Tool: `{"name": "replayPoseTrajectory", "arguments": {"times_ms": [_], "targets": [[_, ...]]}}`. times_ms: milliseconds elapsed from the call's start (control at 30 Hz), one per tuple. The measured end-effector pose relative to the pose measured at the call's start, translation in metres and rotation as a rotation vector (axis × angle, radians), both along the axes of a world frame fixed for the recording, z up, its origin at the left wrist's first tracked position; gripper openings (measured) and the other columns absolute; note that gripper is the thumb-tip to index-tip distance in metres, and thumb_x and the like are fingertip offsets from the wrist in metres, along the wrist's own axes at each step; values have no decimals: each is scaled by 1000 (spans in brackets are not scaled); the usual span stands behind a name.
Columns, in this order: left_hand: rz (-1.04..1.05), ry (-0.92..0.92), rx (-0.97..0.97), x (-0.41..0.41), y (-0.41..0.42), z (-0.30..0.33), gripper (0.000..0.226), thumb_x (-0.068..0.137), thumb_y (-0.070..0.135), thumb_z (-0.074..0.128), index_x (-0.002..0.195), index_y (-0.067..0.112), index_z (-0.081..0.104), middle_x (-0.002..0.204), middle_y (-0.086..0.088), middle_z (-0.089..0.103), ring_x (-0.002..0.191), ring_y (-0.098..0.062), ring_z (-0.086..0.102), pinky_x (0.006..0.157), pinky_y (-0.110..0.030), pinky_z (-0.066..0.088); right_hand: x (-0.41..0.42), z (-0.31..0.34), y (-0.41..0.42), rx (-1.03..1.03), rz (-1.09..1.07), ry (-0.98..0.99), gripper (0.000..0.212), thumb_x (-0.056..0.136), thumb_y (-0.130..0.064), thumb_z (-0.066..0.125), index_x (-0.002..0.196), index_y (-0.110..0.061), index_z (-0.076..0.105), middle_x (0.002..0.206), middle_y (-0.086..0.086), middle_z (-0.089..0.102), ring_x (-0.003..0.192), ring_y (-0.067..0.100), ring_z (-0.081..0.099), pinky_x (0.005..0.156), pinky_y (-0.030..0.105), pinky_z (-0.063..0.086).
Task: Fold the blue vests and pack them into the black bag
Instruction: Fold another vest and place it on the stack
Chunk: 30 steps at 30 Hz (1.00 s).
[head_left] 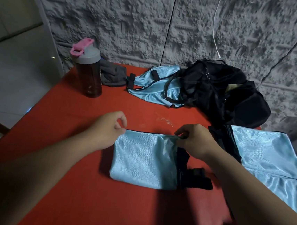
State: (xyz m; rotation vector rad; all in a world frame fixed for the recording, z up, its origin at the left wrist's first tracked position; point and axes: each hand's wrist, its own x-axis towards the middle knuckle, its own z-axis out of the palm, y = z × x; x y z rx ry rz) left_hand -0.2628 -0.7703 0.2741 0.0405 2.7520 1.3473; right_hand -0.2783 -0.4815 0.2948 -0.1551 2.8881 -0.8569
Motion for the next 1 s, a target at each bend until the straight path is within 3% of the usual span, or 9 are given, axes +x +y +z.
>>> {"name": "replayPoseTrajectory", "arguments": {"times_ms": [200,300,433,567,633,733,833,900,1000], "targets": [[75,-86,167,-3,7,-8,12,94,6,63,96,18,65,87,-19,64,64,-23,51,53,-31,42,-10,-12,-5,-4,-40,37,27,80,-7,71,105,-16,76,75,-8,65,59,0,57,50,6,40],[32,-228,225,3,9,-6,31,85,6,72,105,28,64,103,-12,63,77,-30,60,59,-39,50,-13,-17,-5,11,-39,57,26,81,-7,70,104,-17,76,78,-5,66,61,0,55,54,7,42],[-30,-306,175,12,9,-7,63,74,-12,62,115,36,59,97,-15,59,67,-25,55,49,-30,43,-17,-22,-5,-8,-63,55,22,83,-6,69,98,-20,76,83,-2,68,62,3,57,50,9,41],[2,-209,19,16,10,-10,72,76,-14,48,119,42,59,106,2,43,68,-21,54,43,-27,45,-20,-26,-6,-4,-81,44,20,82,-7,71,84,-26,72,78,-1,69,58,4,57,46,10,37],[12,-155,-76,17,11,-11,70,79,-13,44,120,42,59,108,3,41,78,-16,53,51,-21,47,-20,-28,-5,-3,-94,45,22,82,-7,71,80,-29,69,75,-2,69,56,4,56,44,10,34],[60,-90,-169,17,14,-14,62,80,-8,46,118,38,60,113,0,41,94,-19,57,77,-27,53,-21,-29,-5,-10,-125,57,20,83,-7,70,82,-27,70,73,-9,64,60,2,56,45,10,37],[196,-167,-63,20,17,-11,41,83,-2,51,105,31,62,112,-4,37,82,-33,65,54,-39,61,-22,-32,-5,-3,-139,69,15,83,-9,72,88,-23,74,72,-13,62,62,-2,54,49,8,39],[255,-244,38,26,18,-7,29,86,7,62,103,31,60,115,-5,36,80,-33,68,47,-42,60,-22,-34,-5,7,-140,70,14,83,-10,73,91,-22,75,73,-13,61,64,-3,53,50,7,38],[191,-321,92,38,18,0,50,76,16,81,111,42,55,113,0,32,89,-27,66,51,-41,61,-21,-34,-5,13,-138,75,13,83,-12,72,91,-22,75,75,-12,60,65,-4,51,51,6,37]]}}
